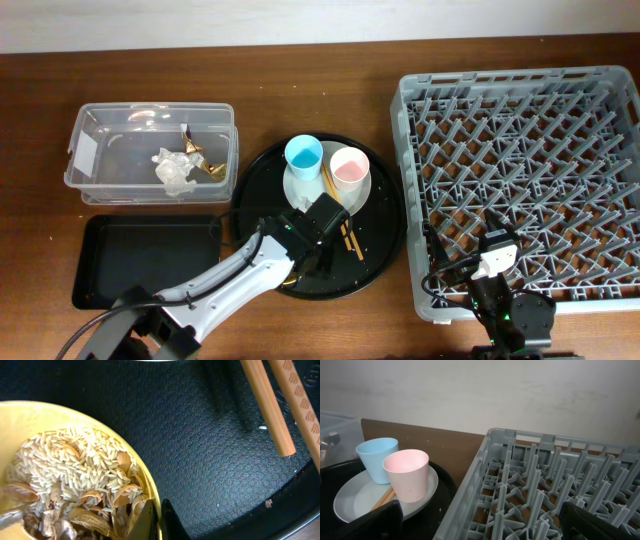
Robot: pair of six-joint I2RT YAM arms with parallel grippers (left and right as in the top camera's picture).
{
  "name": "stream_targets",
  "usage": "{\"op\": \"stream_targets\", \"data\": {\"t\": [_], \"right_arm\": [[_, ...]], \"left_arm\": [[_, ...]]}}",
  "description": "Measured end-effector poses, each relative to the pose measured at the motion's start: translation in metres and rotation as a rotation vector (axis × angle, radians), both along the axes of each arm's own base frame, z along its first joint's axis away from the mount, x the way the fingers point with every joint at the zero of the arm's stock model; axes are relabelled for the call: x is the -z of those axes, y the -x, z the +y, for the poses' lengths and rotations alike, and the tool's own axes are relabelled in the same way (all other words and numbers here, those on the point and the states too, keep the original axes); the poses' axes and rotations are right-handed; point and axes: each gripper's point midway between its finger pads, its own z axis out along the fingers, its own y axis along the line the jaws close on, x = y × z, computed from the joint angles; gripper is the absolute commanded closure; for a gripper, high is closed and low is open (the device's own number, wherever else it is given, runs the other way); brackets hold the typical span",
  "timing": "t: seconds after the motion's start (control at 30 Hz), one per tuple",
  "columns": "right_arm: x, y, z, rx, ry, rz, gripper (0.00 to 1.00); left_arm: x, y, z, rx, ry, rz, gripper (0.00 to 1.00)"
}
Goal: Sort waste into correct bins and load items into the dishwasher rack
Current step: 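Grasp the yellow bowl rim with the left gripper, then tip the yellow bowl over the black tray to empty the food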
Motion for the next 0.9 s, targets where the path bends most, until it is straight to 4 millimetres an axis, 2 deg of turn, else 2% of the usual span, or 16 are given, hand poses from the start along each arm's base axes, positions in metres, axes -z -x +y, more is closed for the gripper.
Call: {"op": "stream_targets", "data": {"t": [0.1,0.2,0.3,0.37,0.43,0.53,0.63,0.67,0.8,0.9], "right_arm": [[0.0,0.0,0.0,0.0,-0.001,0.0,0.02],[0.0,0.0,0.0,0.0,-0.001,0.0,0.02],[0.0,0.0,0.0,0.0,0.0,0.0,0.02],[0.0,0.0,0.0,0.0,-0.001,0.0,0.02],[0.0,0.0,0.0,0.0,-0.001,0.0,0.02],[0.0,0.0,0.0,0.0,-0.001,0.0,0.02],[0.0,0.0,0.0,0.0,-0.001,0.0,0.02],[0.0,0.0,0.0,0.0,0.0,0.0,0.02],[0.0,0.0,0.0,0.0,-0.001,0.0,0.02],[0.0,0.0,0.0,0.0,-0.001,0.0,0.02]], "left_arm": [[-0.012,0.0,0.006,-0.004,-0.044,0.003,0.99],[-0.041,0.0,0.016,-0.021,-0.073,0.013,0.99],[-0.087,-0.011,0.042,-0.097,-0.057,-0.003,1.0],[-0.1,-0.016,0.063,-0.148,-0.053,-0.008,1.0],[-0.109,-0.018,0.092,-0.215,-0.035,0.007,0.99],[-0.115,-0.022,0.113,-0.254,0.06,0.048,1.0],[-0.12,-0.034,0.152,-0.352,0.173,0.057,1.0],[-0.123,-0.036,0.158,-0.361,0.217,0.058,1.0],[-0.13,-0.042,0.204,-0.457,0.417,0.011,0.99],[-0.133,-0.042,0.23,-0.507,0.578,-0.067,0.99]]}}
